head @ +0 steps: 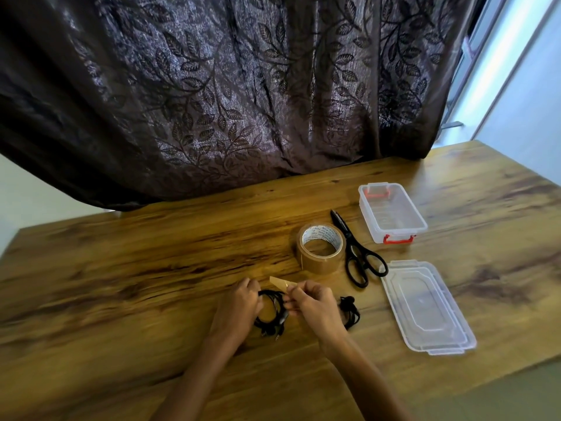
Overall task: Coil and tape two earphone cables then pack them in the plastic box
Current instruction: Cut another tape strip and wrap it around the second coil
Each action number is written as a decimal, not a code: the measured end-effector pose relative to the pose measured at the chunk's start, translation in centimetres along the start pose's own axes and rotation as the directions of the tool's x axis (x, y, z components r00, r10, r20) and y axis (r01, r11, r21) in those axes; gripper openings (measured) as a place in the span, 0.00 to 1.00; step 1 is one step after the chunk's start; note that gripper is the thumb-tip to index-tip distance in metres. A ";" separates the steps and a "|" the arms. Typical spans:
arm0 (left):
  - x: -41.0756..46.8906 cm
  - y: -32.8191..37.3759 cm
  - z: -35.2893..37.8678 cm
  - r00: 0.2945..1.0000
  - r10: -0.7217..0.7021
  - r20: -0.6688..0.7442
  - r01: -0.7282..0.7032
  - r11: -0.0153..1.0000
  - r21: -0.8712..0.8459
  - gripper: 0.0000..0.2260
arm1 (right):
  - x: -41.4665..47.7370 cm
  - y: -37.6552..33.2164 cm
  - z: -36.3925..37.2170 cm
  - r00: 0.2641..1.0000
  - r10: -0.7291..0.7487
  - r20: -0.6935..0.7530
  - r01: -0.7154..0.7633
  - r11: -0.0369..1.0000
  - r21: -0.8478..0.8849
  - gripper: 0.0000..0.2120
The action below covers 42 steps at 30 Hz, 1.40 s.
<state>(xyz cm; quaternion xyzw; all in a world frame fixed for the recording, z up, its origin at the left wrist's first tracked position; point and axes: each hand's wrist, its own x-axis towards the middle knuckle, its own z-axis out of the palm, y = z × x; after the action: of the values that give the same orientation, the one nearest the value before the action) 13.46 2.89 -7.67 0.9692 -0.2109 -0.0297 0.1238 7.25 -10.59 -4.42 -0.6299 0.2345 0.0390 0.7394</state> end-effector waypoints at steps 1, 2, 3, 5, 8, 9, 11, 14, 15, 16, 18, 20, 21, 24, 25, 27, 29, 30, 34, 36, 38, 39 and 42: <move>0.0 0.0 -0.3 1.000 -0.028 0.013 0.028 0.998 -0.048 0.08 | 0.0 0.0 0.0 1.000 -0.006 -0.002 0.006 1.000 0.006 0.06; -0.1 0.1 -0.7 0.998 -0.057 0.024 0.059 0.993 -0.105 0.07 | 0.1 0.0 -0.1 1.000 -0.012 -0.007 0.012 1.000 0.007 0.06; -0.2 0.2 -1.1 0.996 -0.083 0.042 0.089 0.982 -0.164 0.06 | 0.1 0.0 -0.1 1.000 -0.017 -0.016 0.017 1.000 0.000 0.06; -0.2 0.4 -1.9 0.989 -0.115 0.090 0.137 0.948 -0.288 0.04 | 0.1 0.1 -0.1 0.999 -0.024 -0.033 0.023 0.999 -0.026 0.07; -0.1 0.8 -2.7 0.970 -0.147 0.192 0.228 0.820 -0.525 0.02 | 0.1 0.3 -0.1 0.999 -0.031 -0.029 0.030 0.999 -0.038 0.08; -0.1 0.9 -2.9 0.963 -0.159 0.218 0.261 0.756 -0.601 0.02 | 0.1 0.4 -0.2 0.999 -0.033 -0.021 0.032 0.999 -0.025 0.08; -0.2 1.2 -3.5 0.957 -0.164 0.240 0.288 0.658 -0.696 0.04 | 0.1 0.4 -0.3 0.999 -0.041 -0.026 0.041 0.999 0.012 0.08; -0.4 1.9 -4.5 0.959 -0.139 0.247 0.282 0.572 -0.770 0.06 | 0.0 0.3 -0.5 0.988 -0.122 -0.091 0.124 0.992 0.020 0.07; -0.3 2.2 -4.8 0.961 -0.134 0.243 0.276 0.549 -0.789 0.06 | -0.1 0.1 -0.6 0.975 -0.181 -0.126 0.182 0.983 -0.001 0.07; -0.3 2.5 -5.2 0.962 -0.134 0.238 0.272 0.526 -0.805 0.06 | -0.2 -0.1 -0.6 0.953 -0.255 -0.165 0.254 0.967 -0.027 0.06; -0.1 3.2 -6.1 0.964 -0.145 0.224 0.266 0.480 -0.836 0.06 | -0.7 -0.8 -0.7 0.873 -0.416 -0.253 0.403 0.909 -0.105 0.04; 0.2 3.8 -7.0 0.967 -0.153 0.206 0.252 0.419 -0.872 0.06 | -1.0 -1.5 -0.8 0.740 -0.593 -0.319 0.532 0.805 -0.261 0.03; 0.3 4.1 -7.6 0.968 -0.152 0.200 0.244 0.385 -0.890 0.06 | -1.1 -1.8 -1.0 0.643 -0.692 -0.329 0.586 0.721 -0.371 0.02; 0.5 5.1 -9.1 0.976 -0.127 0.179 0.212 0.332 -0.919 0.05 | -1.0 -2.4 -2.0 0.325 -0.915 -0.239 0.635 0.398 -0.662 0.05; 0.5 5.5 -9.6 0.979 -0.111 0.172 0.200 0.323 -0.925 0.05 | -0.9 -2.6 -2.3 0.244 -0.950 -0.194 0.629 0.307 -0.714 0.06; 0.5 6.2 -10.4 0.982 -0.081 0.169 0.186 0.306 -0.934 0.05 | -1.0 -3.0 -2.7 0.133 -0.982 -0.135 0.606 0.189 -0.772 0.07; 0.4 6.8 -11.0 0.984 -0.057 0.170 0.180 0.296 -0.938 0.05 | -1.1 -3.3 -2.8 0.074 -0.992 -0.103 0.578 0.127 -0.806 0.07; 0.4 7.1 -11.2 0.985 -0.045 0.168 0.173 0.294 -0.940 0.05 | -1.2 -3.4 -2.9 0.055 -0.995 -0.089 0.567 0.105 -0.817 0.07; 0.2 7.9 -12.1 0.987 -0.009 0.158 0.153 0.289 -0.945 0.06 | -1.4 -3.6 -3.0 0.023 -0.998 -0.056 0.586 0.059 -0.808 0.03; 0.1 8.1 -12.3 0.988 -0.002 0.155 0.149 0.285 -0.947 0.06 | -1.6 -3.8 -3.1 0.040 -0.997 -0.060 0.599 0.072 -0.797 0.03; 0.0 8.3 -12.5 0.988 0.001 0.152 0.146 0.284 -0.948 0.06 | -1.9 -3.9 -3.1 0.070 -0.995 -0.071 0.600 0.099 -0.794 0.03; 0.0 8.4 -12.6 0.988 0.000 0.153 0.147 0.286 -0.947 0.06 | -2.0 -3.9 -3.1 0.086 -0.993 -0.076 0.598 0.112 -0.793 0.05; -0.1 8.5 -12.8 0.987 -0.005 0.163 0.157 0.284 -0.946 0.07 | -2.3 -4.1 -2.9 0.138 -0.987 -0.082 0.606 0.149 -0.781 0.06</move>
<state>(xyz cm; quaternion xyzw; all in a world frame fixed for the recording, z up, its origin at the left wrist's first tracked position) 11.40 -1.67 6.82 0.7090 -0.1093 -0.2177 0.6618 5.74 -13.66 -0.07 -0.8071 0.0183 -0.5258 0.2680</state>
